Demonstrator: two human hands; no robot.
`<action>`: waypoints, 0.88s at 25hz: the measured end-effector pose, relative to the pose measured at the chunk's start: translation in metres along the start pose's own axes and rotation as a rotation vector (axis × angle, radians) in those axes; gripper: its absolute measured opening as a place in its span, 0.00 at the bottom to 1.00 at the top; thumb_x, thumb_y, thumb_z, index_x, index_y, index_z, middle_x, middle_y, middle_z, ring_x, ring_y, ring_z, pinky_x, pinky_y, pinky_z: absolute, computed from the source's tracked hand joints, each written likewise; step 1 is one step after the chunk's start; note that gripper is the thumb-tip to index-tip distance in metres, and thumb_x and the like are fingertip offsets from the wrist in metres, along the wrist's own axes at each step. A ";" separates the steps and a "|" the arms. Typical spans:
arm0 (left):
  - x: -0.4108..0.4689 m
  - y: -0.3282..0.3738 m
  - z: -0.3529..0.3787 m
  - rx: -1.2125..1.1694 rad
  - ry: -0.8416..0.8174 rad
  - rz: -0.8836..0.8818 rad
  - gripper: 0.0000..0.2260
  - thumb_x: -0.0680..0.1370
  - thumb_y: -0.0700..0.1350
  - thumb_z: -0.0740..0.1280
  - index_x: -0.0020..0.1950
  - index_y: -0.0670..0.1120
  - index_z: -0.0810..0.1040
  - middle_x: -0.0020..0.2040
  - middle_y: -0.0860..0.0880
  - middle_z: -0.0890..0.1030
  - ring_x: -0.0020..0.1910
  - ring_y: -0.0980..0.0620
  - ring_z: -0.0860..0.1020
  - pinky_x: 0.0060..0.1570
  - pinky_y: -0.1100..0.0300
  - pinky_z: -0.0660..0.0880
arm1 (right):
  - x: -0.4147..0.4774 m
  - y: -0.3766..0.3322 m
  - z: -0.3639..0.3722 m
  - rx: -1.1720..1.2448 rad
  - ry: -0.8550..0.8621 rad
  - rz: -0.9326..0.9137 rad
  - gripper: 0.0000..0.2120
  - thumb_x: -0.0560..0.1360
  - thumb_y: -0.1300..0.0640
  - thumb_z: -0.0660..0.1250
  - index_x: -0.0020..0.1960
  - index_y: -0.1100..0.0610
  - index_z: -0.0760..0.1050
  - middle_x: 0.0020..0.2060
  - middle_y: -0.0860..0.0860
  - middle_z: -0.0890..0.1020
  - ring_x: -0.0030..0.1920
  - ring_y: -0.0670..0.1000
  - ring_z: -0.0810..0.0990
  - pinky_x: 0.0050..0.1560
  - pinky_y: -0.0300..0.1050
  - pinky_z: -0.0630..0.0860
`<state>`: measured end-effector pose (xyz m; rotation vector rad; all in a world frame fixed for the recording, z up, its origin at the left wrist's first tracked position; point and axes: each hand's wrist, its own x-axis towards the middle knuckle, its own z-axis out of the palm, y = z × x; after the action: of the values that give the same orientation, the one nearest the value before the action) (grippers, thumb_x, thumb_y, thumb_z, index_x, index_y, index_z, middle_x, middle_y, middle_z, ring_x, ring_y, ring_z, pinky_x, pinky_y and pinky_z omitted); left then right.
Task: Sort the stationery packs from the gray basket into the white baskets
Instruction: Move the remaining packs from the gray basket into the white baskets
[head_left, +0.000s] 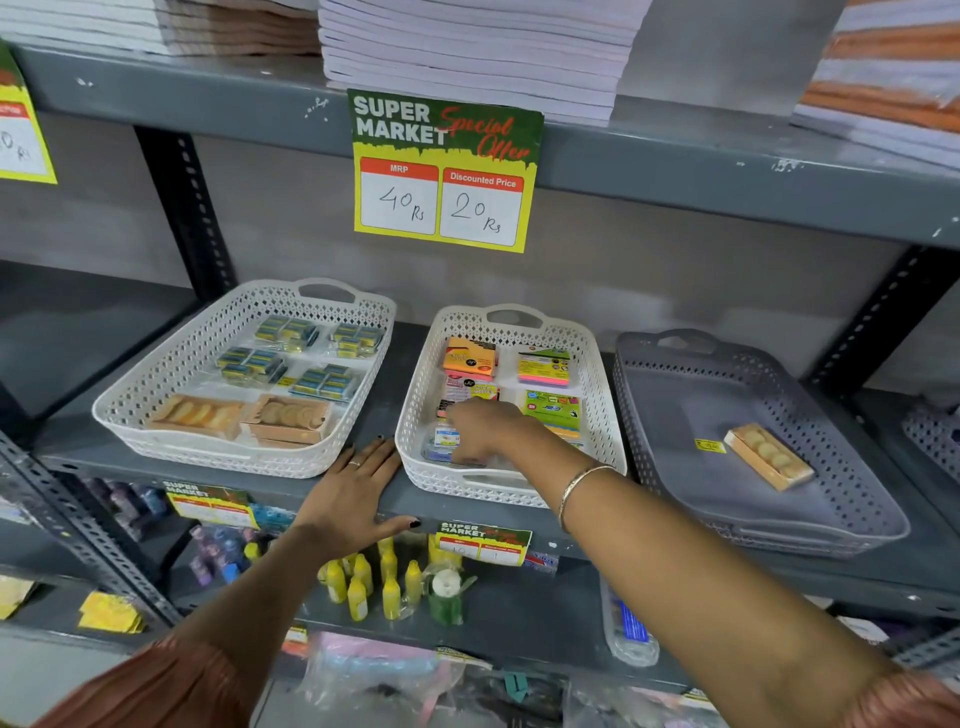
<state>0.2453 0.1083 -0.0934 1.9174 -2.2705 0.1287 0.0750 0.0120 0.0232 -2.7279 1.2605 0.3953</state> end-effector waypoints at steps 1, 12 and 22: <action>0.000 0.000 0.000 -0.002 0.009 0.000 0.40 0.69 0.70 0.55 0.72 0.44 0.59 0.72 0.43 0.65 0.71 0.45 0.62 0.69 0.47 0.57 | 0.001 0.001 0.002 -0.019 0.000 0.000 0.18 0.73 0.54 0.67 0.61 0.60 0.72 0.57 0.57 0.79 0.57 0.58 0.78 0.42 0.45 0.69; 0.000 0.001 0.000 0.006 0.002 -0.003 0.41 0.69 0.71 0.53 0.72 0.44 0.59 0.72 0.44 0.65 0.71 0.45 0.61 0.70 0.46 0.56 | 0.005 0.015 -0.007 0.114 0.055 -0.008 0.28 0.74 0.41 0.64 0.67 0.58 0.68 0.63 0.56 0.77 0.61 0.58 0.77 0.55 0.49 0.74; 0.000 0.001 0.000 -0.008 -0.030 -0.023 0.46 0.67 0.75 0.42 0.73 0.45 0.56 0.74 0.45 0.62 0.73 0.47 0.58 0.71 0.47 0.53 | -0.029 0.194 0.021 0.273 0.501 0.967 0.21 0.79 0.60 0.57 0.70 0.64 0.64 0.68 0.65 0.70 0.67 0.64 0.70 0.64 0.57 0.70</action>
<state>0.2446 0.1086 -0.0937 1.9535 -2.2631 0.0883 -0.0944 -0.0878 0.0132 -1.8613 2.4851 -0.4128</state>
